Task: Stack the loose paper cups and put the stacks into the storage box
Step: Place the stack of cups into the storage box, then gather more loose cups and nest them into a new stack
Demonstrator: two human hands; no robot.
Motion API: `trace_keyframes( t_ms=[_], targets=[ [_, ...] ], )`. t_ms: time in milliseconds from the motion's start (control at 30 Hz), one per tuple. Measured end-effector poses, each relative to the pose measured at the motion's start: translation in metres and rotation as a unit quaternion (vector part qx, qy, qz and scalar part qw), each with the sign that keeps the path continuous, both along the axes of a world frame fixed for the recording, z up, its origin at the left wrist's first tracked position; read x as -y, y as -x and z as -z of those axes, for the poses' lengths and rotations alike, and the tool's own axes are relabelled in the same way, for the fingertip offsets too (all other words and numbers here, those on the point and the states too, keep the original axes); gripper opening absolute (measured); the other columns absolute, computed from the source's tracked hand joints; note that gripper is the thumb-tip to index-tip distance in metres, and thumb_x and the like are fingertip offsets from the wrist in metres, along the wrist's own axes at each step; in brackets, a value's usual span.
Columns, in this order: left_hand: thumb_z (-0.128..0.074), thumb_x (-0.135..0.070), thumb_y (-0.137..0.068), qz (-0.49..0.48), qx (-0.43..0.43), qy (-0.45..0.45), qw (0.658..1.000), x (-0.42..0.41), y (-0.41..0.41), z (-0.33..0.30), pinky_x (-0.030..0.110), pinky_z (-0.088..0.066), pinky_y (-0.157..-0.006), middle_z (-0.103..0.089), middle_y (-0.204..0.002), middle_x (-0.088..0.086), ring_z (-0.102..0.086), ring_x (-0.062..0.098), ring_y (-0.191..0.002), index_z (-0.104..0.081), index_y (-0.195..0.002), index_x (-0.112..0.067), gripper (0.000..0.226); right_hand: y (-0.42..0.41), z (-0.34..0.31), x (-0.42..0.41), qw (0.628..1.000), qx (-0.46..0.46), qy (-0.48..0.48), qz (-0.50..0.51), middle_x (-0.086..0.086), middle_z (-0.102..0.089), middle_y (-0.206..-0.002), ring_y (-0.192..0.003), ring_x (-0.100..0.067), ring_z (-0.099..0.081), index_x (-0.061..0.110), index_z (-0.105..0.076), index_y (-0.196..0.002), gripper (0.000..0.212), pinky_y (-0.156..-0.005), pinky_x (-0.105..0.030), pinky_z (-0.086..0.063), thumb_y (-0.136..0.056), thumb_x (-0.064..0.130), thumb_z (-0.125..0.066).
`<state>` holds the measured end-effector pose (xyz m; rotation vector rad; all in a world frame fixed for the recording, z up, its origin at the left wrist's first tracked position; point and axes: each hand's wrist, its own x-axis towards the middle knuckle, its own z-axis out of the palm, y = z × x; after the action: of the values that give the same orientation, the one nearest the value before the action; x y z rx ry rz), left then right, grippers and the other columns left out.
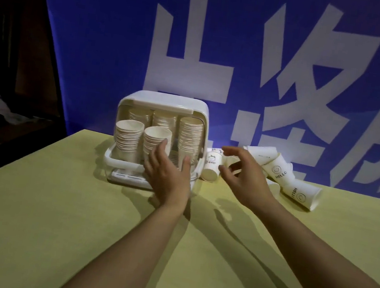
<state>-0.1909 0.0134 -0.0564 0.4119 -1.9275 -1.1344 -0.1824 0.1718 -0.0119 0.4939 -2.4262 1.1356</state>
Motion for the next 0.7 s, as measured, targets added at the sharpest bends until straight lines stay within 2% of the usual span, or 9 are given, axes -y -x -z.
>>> trace_keyframes(
  t_ms=[33, 100, 200, 267, 333, 400, 567, 633, 700],
  targets=[
    [-0.075, -0.037, -0.088, 0.076, -0.009, -0.042, 0.996, -0.012, -0.005, -0.005, 0.035, -0.044, -0.097, -0.05, -0.145, -0.001, -0.051, 0.02, -0.124, -0.045, -0.141, -0.027, 0.061, -0.003, 0.002, -0.016, 1.0, -0.004, 0.004, 0.024, 0.016, -0.055, -0.123, -0.091, -0.002, -0.06, 0.029, -0.055, -0.13, 0.042, -0.076, -0.019, -0.052, -0.092, 0.023, -0.069],
    [-0.072, -0.033, -0.091, 0.236, 0.014, -0.114, 0.965, -0.034, -0.016, -0.014, 0.02, -0.047, -0.072, -0.057, -0.132, -0.01, -0.062, 0.011, -0.099, -0.049, -0.133, -0.032, 0.048, -0.006, 0.009, -0.045, 0.997, -0.011, 0.015, 0.08, 0.011, -0.058, -0.124, -0.093, -0.005, -0.06, 0.028, -0.058, -0.127, 0.039, -0.079, -0.025, -0.054, -0.091, 0.021, -0.07],
    [-0.071, -0.033, -0.092, 0.391, 0.081, -0.071, 0.914, -0.054, -0.038, -0.008, 0.01, -0.046, -0.053, -0.059, -0.118, -0.02, -0.06, 0.005, -0.084, -0.053, -0.124, -0.038, 0.037, 0.0, 0.024, -0.08, 0.985, -0.008, 0.024, 0.172, 0.004, -0.057, -0.128, -0.103, -0.012, -0.058, 0.025, -0.06, -0.126, 0.038, -0.093, -0.042, -0.054, -0.09, 0.02, -0.07],
    [-0.074, -0.029, -0.09, 0.464, 0.11, -0.051, 0.877, -0.053, -0.051, 0.007, 0.017, -0.051, -0.056, -0.062, -0.115, -0.018, -0.059, 0.005, -0.079, -0.06, -0.115, -0.042, 0.032, 0.007, 0.032, -0.093, 0.979, 0.007, 0.003, 0.205, 0.002, -0.054, -0.132, -0.112, -0.018, -0.055, 0.027, -0.059, -0.128, 0.042, -0.102, -0.049, -0.049, -0.089, 0.024, -0.072],
    [-0.077, -0.026, -0.087, 0.537, 0.165, -0.039, 0.826, -0.048, -0.059, 0.02, 0.025, -0.054, -0.06, -0.066, -0.112, -0.017, -0.061, 0.013, -0.081, -0.066, -0.105, -0.044, 0.028, 0.015, 0.042, -0.103, 0.973, 0.036, -0.043, 0.224, 0.002, -0.05, -0.137, -0.121, -0.021, -0.048, 0.029, -0.055, -0.133, 0.05, -0.108, -0.049, -0.042, -0.086, 0.028, -0.074],
    [-0.08, -0.027, -0.085, 0.567, 0.216, -0.007, 0.795, -0.04, -0.063, 0.024, 0.025, -0.056, -0.065, -0.068, -0.109, -0.017, -0.063, 0.016, -0.087, -0.07, -0.1, -0.044, 0.025, 0.021, 0.052, -0.109, 0.966, 0.053, -0.098, 0.232, 0.002, -0.049, -0.14, -0.125, -0.022, -0.044, 0.029, -0.05, -0.137, 0.06, -0.108, -0.049, -0.039, -0.084, 0.033, -0.076],
    [-0.082, -0.02, -0.082, 0.582, 0.198, 0.013, 0.789, -0.037, -0.061, 0.024, 0.021, -0.052, -0.069, -0.07, -0.104, -0.014, -0.059, 0.005, -0.079, -0.071, -0.102, -0.036, 0.028, 0.034, 0.078, -0.12, 0.929, 0.029, -0.266, 0.254, -0.004, -0.052, -0.139, -0.124, -0.028, -0.045, 0.024, -0.046, -0.139, 0.064, -0.102, -0.042, -0.04, -0.082, 0.037, -0.072],
    [-0.082, -0.02, -0.082, 0.586, 0.195, 0.024, 0.787, -0.038, -0.061, 0.025, 0.02, -0.05, -0.069, -0.07, -0.104, -0.014, -0.059, 0.004, -0.077, -0.071, -0.102, -0.037, 0.029, 0.036, 0.077, -0.121, 0.926, 0.019, -0.28, 0.252, -0.006, -0.052, -0.137, -0.12, -0.031, -0.047, 0.025, -0.047, -0.138, 0.062, -0.1, -0.043, -0.041, -0.081, 0.034, -0.07],
    [-0.082, -0.02, -0.081, 0.58, 0.187, 0.024, 0.792, -0.038, -0.058, 0.028, 0.021, -0.05, -0.067, -0.07, -0.103, -0.015, -0.058, 0.006, -0.075, -0.07, -0.103, -0.04, 0.032, 0.033, 0.069, -0.117, 0.946, 0.04, -0.223, 0.23, -0.004, -0.049, -0.14, -0.119, -0.029, -0.05, 0.029, -0.046, -0.139, 0.062, -0.1, -0.047, -0.044, -0.082, 0.035, -0.072]
  ],
)
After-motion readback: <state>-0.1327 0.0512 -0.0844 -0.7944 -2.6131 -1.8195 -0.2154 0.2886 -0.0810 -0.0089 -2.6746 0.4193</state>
